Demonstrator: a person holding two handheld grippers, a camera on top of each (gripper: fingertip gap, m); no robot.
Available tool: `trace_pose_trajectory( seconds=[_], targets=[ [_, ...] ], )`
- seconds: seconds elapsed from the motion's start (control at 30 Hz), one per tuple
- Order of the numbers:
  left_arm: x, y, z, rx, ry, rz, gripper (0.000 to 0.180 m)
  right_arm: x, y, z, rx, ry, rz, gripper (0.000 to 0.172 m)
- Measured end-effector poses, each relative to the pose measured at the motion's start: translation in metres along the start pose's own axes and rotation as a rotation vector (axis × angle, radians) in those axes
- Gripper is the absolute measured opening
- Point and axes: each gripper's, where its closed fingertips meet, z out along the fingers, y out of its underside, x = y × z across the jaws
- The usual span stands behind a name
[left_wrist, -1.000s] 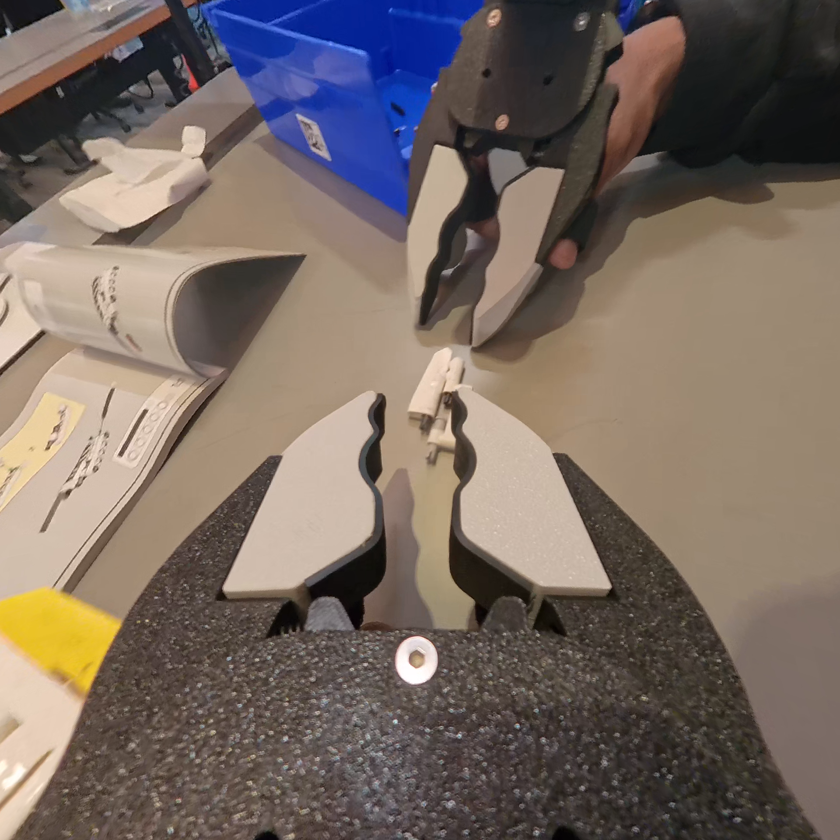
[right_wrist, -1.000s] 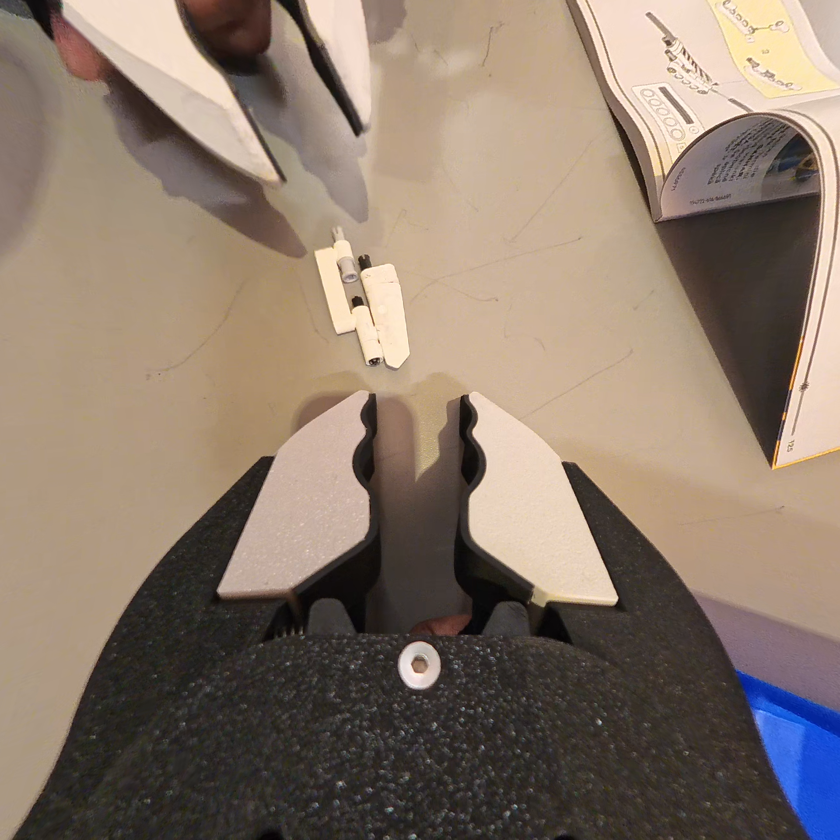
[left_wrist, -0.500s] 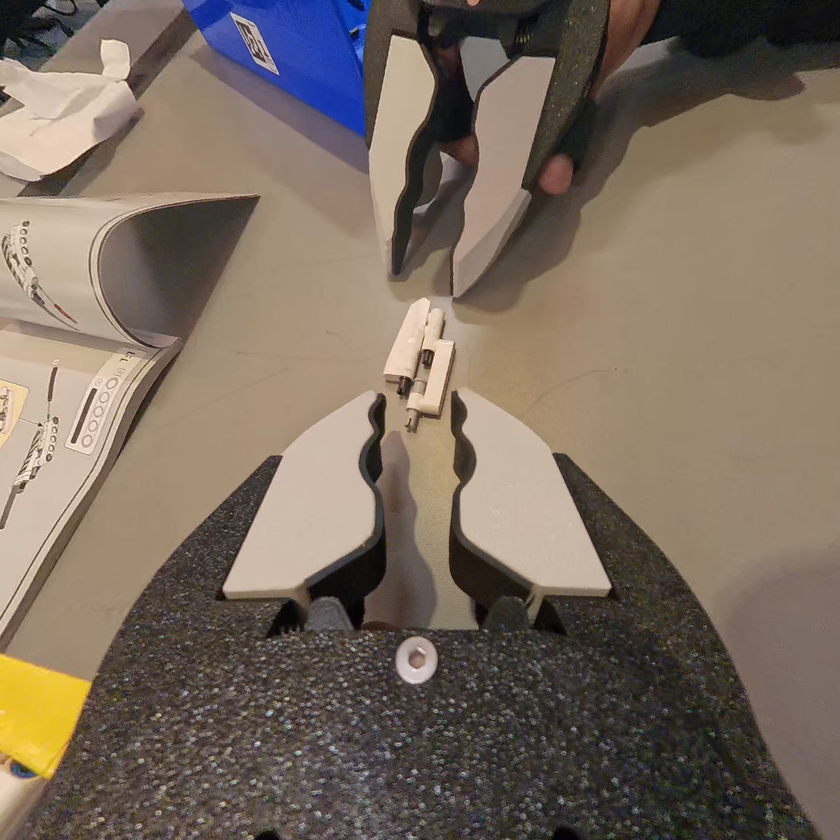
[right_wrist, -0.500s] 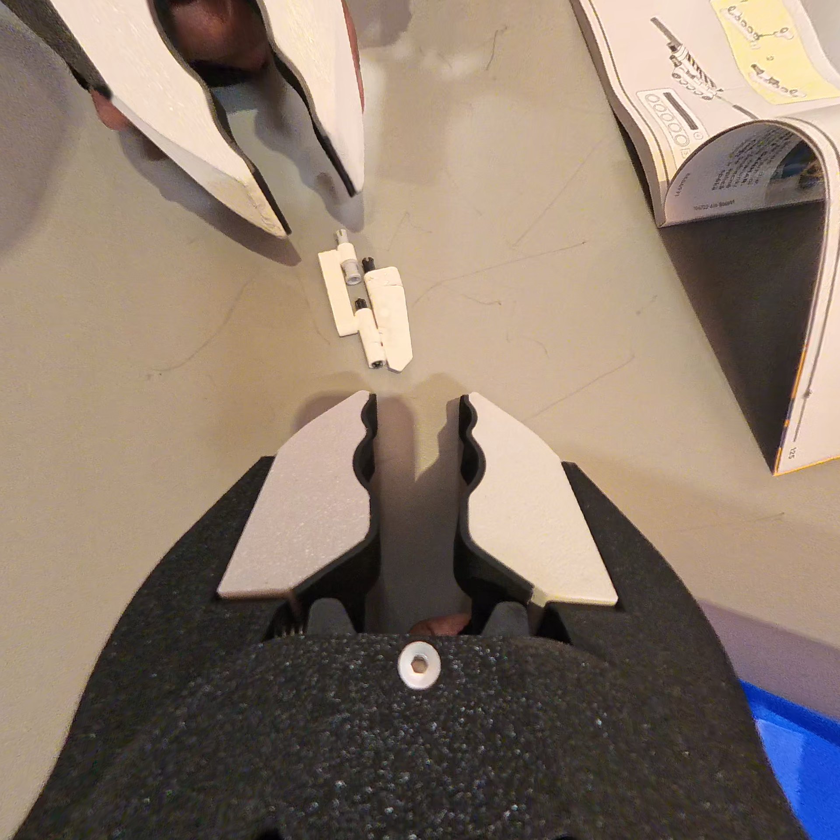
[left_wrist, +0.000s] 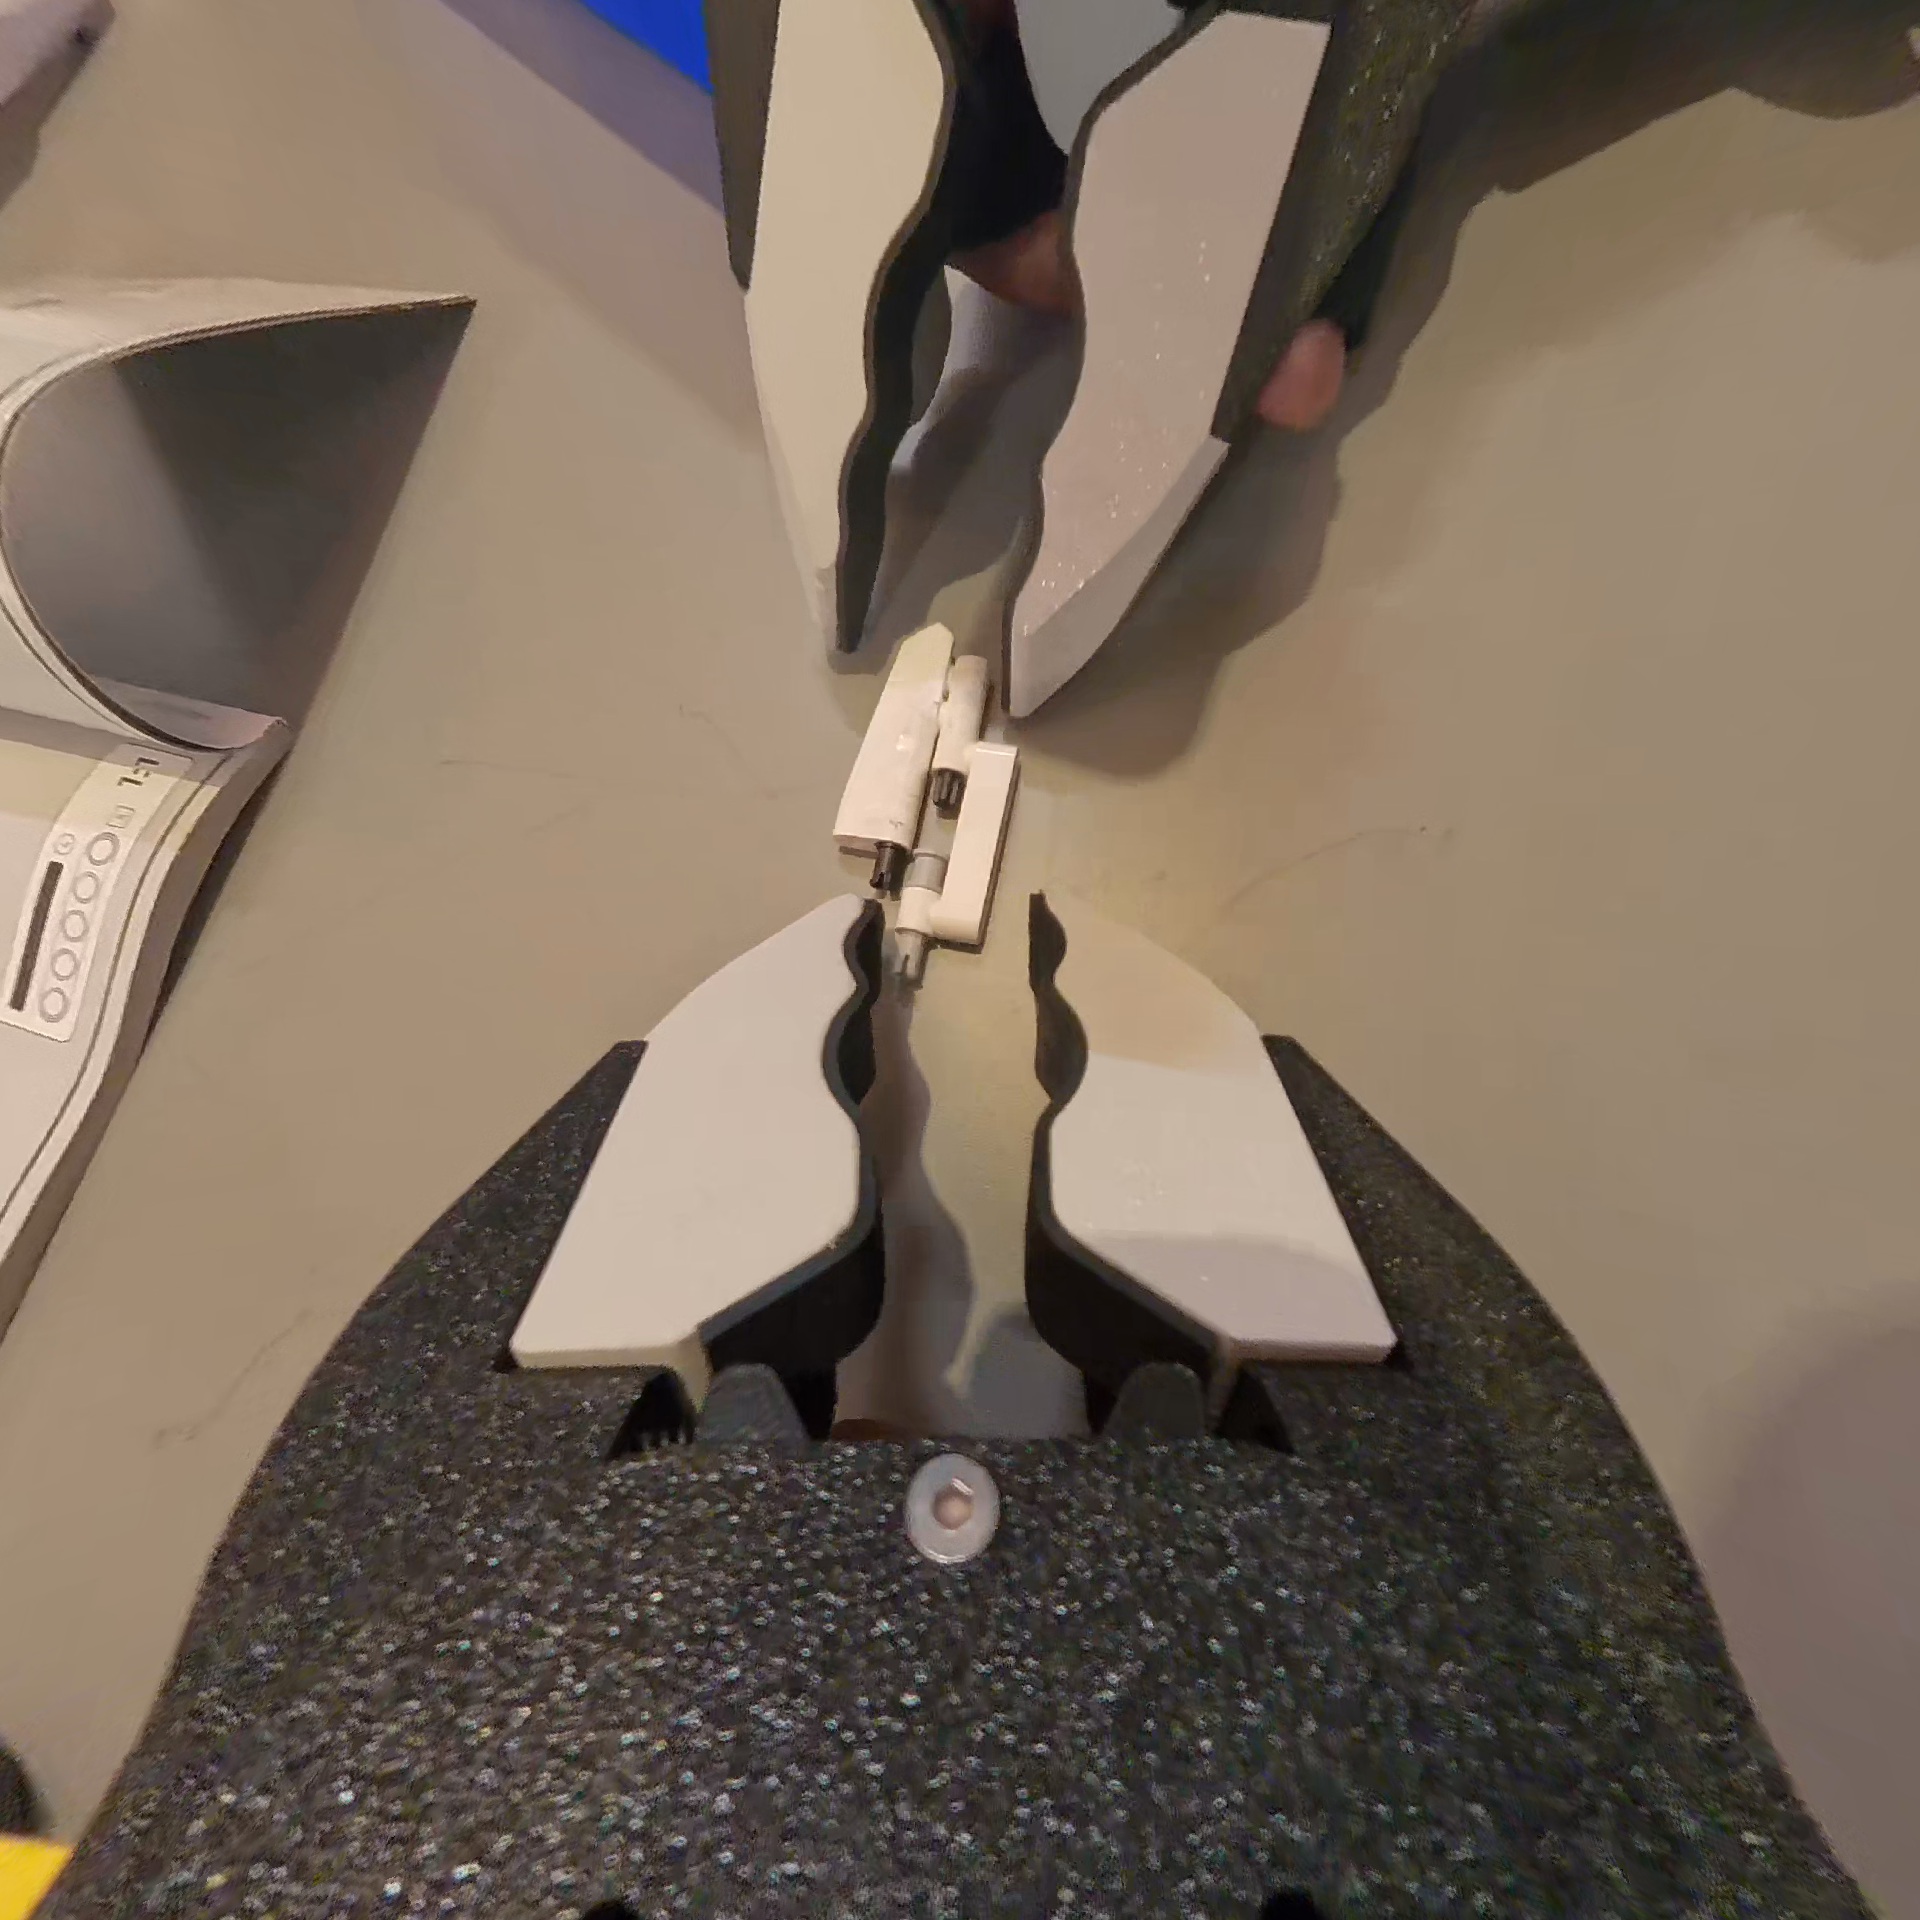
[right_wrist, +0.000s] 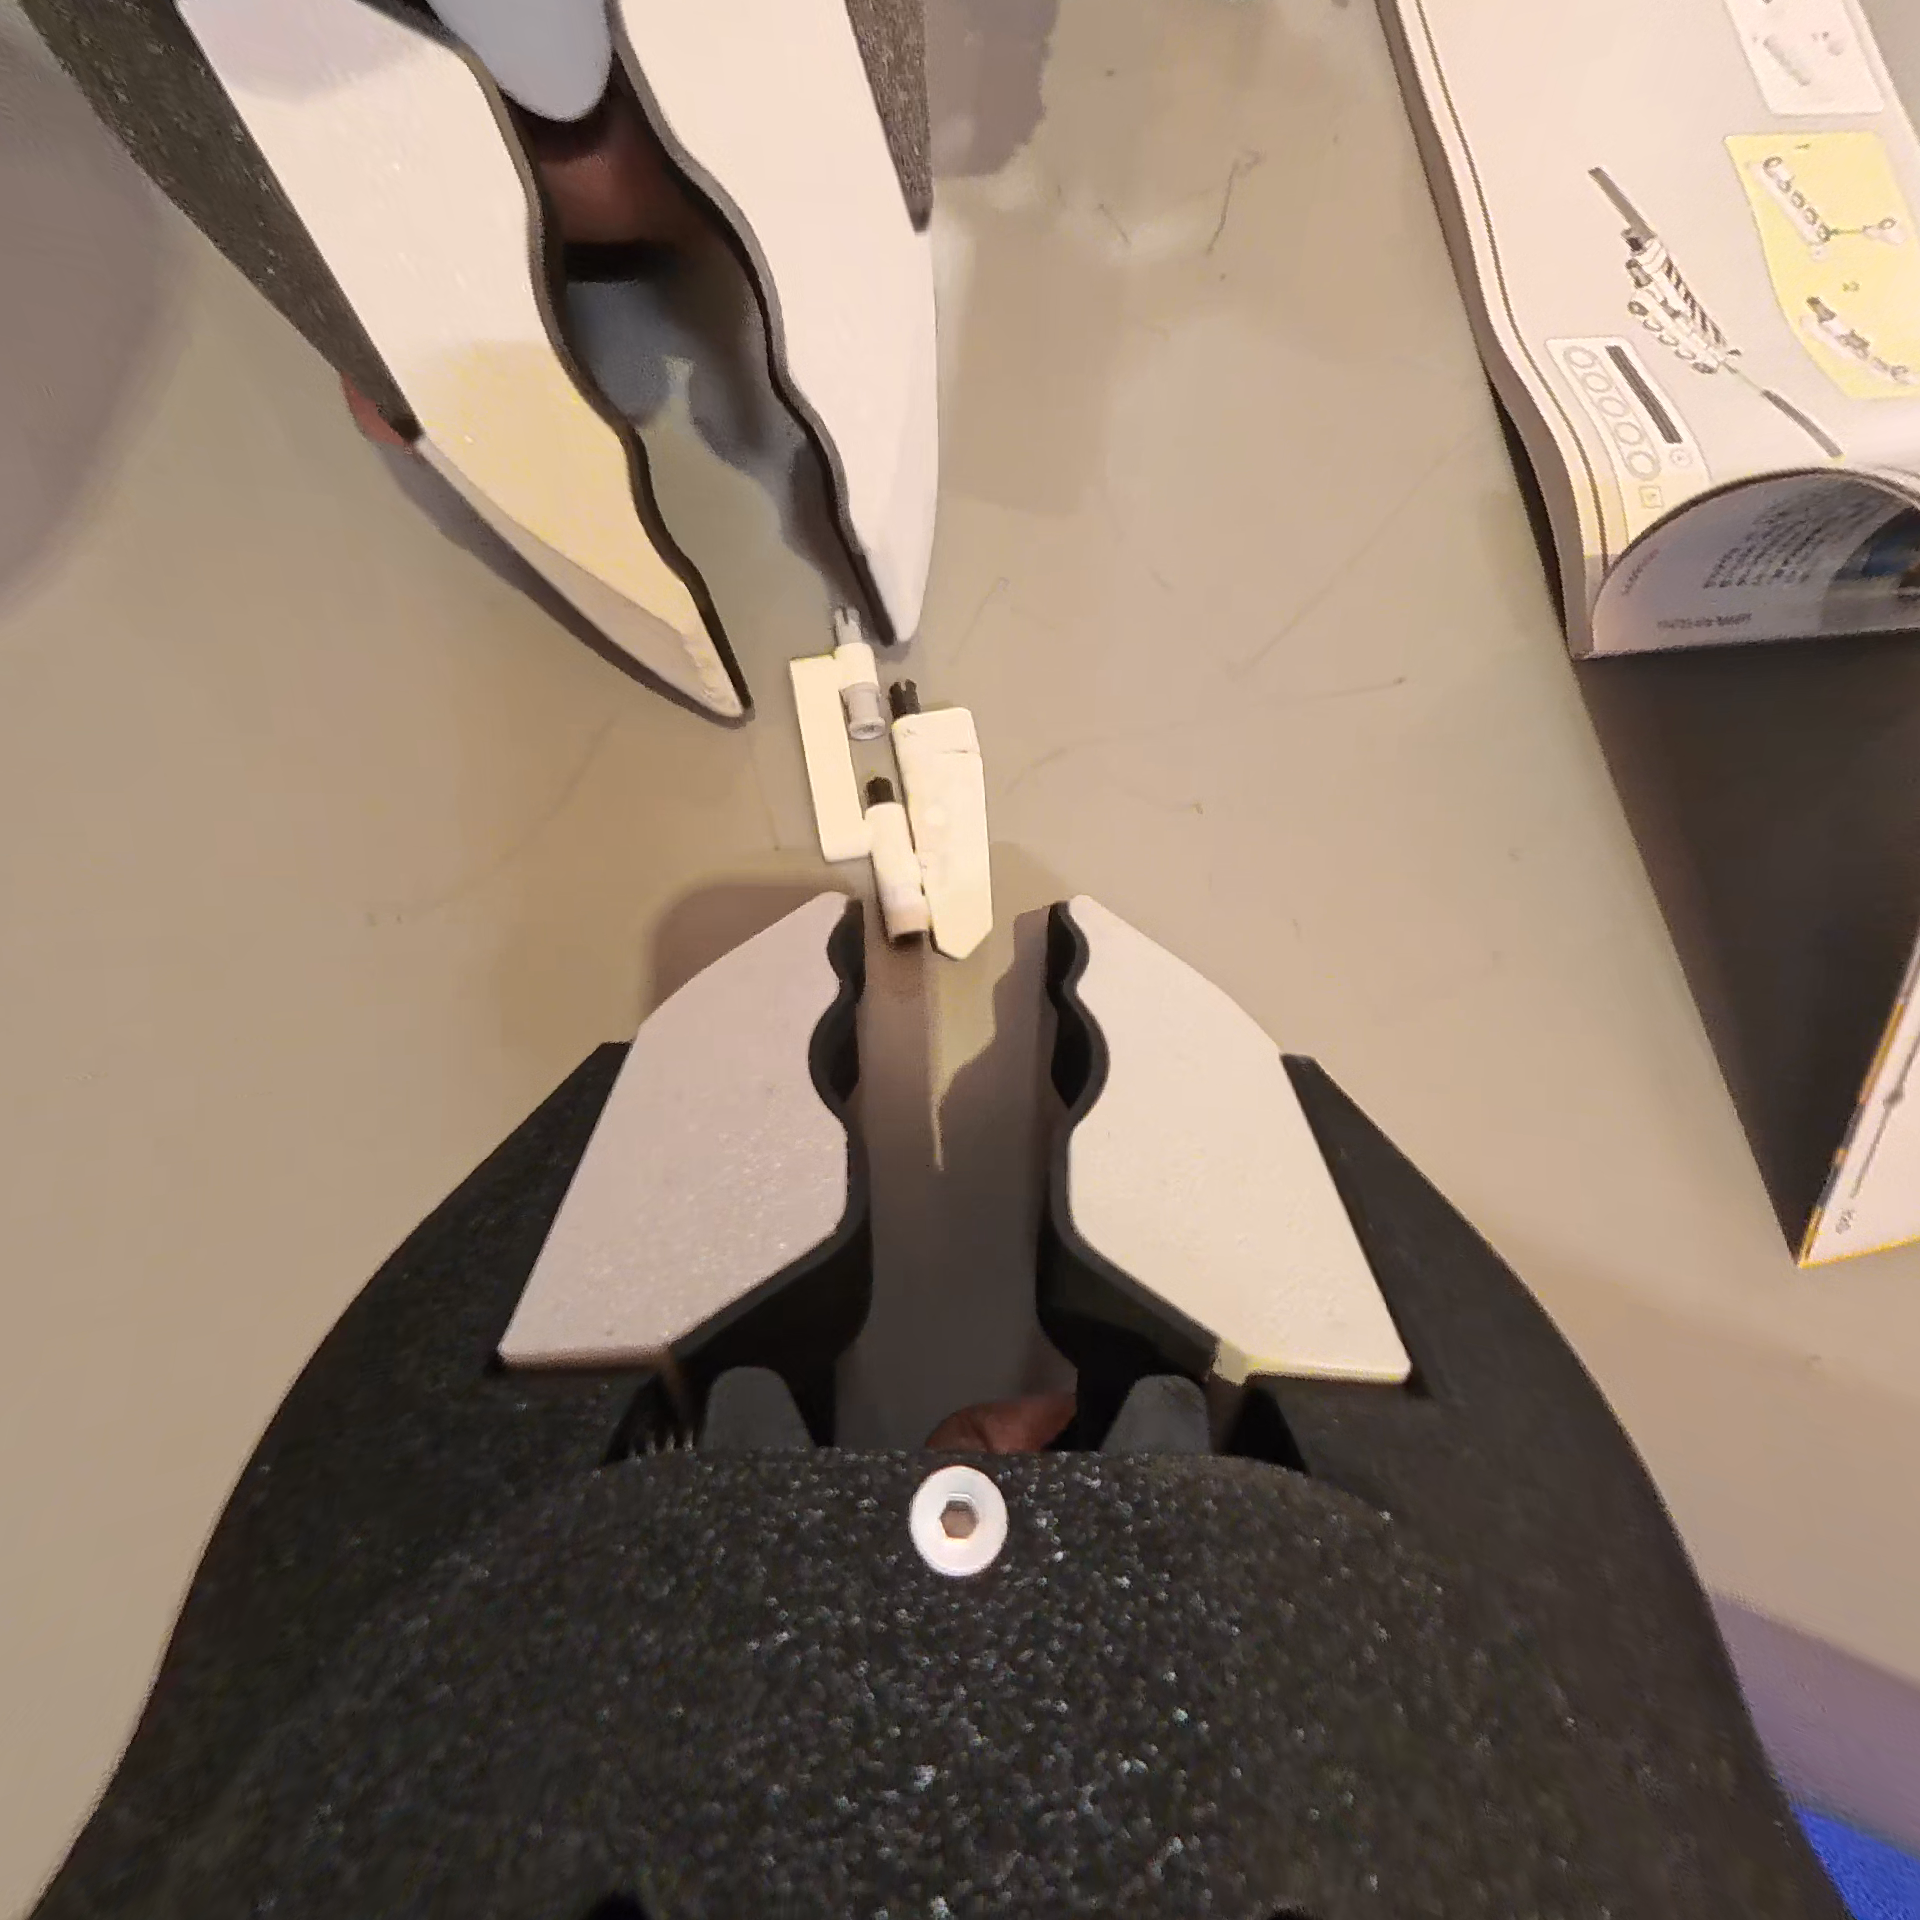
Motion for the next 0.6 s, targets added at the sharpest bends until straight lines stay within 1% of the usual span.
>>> trace_pose_trajectory(
  seconds=[0.2,0.27,0.47,0.6],
  targets=[
    [0.0008,-0.0013,0.0028,-0.009,0.007,-0.003,0.016,-0.0029,-0.0016,0.0020,-0.003,-0.037,0.007,0.028],
    [0.0001,-0.0009,0.0020,-0.007,0.004,-0.001,0.016,-0.0031,-0.0011,0.0017,-0.002,-0.038,0.005,0.025],
    [0.0008,-0.0019,0.0012,0.010,0.001,0.013,0.016,-0.0031,-0.0011,0.0016,-0.002,-0.042,0.007,0.024],
    [0.0018,-0.0057,-0.0022,0.053,-0.023,0.047,0.023,-0.0015,-0.0016,0.0012,0.001,-0.031,0.009,0.030]
  ],
)
